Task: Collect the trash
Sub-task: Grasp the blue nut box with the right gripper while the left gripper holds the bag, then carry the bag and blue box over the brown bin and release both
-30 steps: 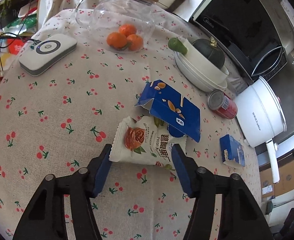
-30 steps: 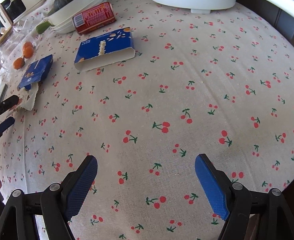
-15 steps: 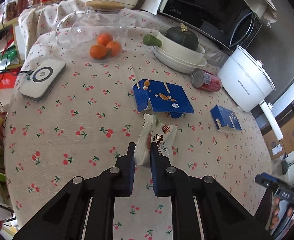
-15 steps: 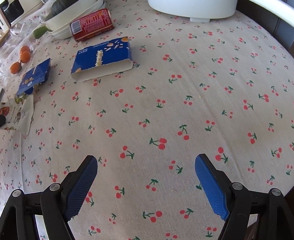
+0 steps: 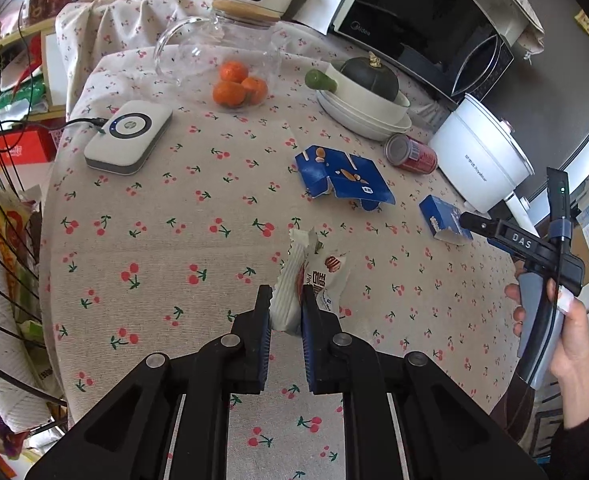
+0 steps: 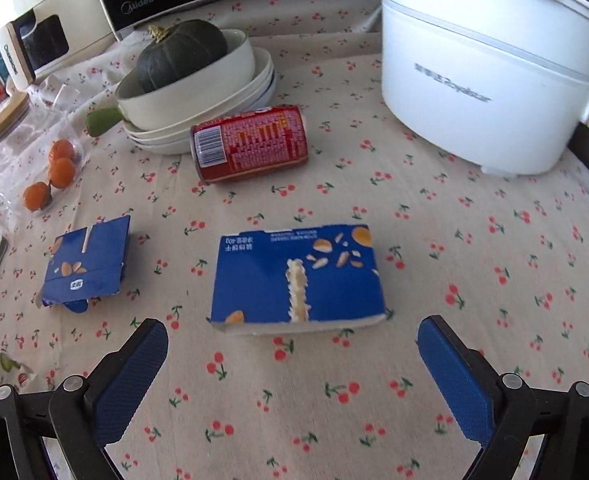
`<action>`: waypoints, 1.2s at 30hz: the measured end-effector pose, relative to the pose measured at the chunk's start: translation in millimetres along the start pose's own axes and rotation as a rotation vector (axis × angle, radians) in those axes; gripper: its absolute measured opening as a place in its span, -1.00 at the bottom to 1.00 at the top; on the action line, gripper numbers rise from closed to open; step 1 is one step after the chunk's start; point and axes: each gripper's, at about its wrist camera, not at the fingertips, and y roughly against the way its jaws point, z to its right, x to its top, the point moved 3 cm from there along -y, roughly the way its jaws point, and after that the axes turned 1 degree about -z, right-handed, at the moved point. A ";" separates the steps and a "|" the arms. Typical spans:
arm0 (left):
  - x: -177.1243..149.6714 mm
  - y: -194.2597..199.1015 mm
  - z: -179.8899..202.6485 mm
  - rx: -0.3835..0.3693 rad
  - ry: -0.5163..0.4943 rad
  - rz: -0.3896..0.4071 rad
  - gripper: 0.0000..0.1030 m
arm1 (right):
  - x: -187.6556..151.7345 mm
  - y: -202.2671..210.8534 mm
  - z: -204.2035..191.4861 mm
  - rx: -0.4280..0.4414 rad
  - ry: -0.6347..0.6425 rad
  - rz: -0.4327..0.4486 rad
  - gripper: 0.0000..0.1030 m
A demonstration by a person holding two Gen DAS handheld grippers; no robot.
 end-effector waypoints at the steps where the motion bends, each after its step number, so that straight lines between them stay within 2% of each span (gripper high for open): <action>1: 0.6 0.7 -0.4 -0.002 0.002 0.000 -0.73 | 1.6 -6.7 -3.0 -0.012 0.012 -0.005 0.99; 4: 1.6 2.0 -2.4 -0.002 0.001 0.004 -0.73 | 4.7 -25.8 -3.7 -0.071 0.028 -0.023 0.99; 7: 0.4 -1.0 -2.0 0.007 -0.007 -0.002 -0.73 | 6.0 -41.2 1.0 -0.095 0.011 -0.046 0.99; 13: -1.4 1.9 3.2 0.011 -0.018 0.002 -0.74 | -1.4 -42.9 6.8 -0.048 -0.031 -0.062 0.89; 24: -22.6 42.4 64.9 -0.049 -0.116 0.031 -0.80 | -52.4 48.2 13.1 -0.011 0.100 -0.039 0.88; 30: -51.6 58.2 105.3 -0.063 -0.190 0.027 -0.80 | -86.8 104.3 38.2 0.019 0.099 -0.019 0.88; 36: -77.6 62.9 143.8 -0.096 -0.235 0.010 -0.80 | -122.9 146.1 73.6 0.009 0.077 -0.001 0.88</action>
